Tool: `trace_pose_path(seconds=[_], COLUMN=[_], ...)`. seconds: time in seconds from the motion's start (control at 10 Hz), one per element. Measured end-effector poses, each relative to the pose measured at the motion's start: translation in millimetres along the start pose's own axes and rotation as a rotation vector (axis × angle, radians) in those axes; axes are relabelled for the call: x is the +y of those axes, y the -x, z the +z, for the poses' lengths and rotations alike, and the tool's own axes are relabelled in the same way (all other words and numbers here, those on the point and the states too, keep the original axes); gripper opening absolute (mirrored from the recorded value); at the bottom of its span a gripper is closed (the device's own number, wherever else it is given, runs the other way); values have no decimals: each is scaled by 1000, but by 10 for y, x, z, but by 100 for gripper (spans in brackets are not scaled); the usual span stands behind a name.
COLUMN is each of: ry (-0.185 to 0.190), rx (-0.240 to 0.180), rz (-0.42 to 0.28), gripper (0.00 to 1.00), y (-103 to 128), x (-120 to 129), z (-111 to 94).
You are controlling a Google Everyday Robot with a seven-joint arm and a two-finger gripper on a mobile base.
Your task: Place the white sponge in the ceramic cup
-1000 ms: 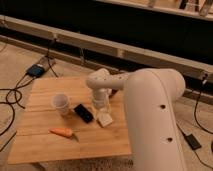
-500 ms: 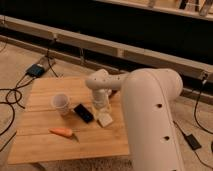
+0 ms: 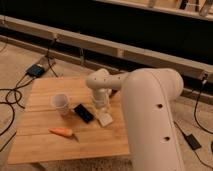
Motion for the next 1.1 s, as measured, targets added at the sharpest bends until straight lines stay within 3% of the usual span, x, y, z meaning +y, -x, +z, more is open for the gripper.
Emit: trace_pose_path(seconds=[0.5,1.1], ry=[-56,-94], rx=[-203,-392], rz=[1,-102], gripper=[3,3], y=[464,974], x=[-66,277], z=[-726,-1397])
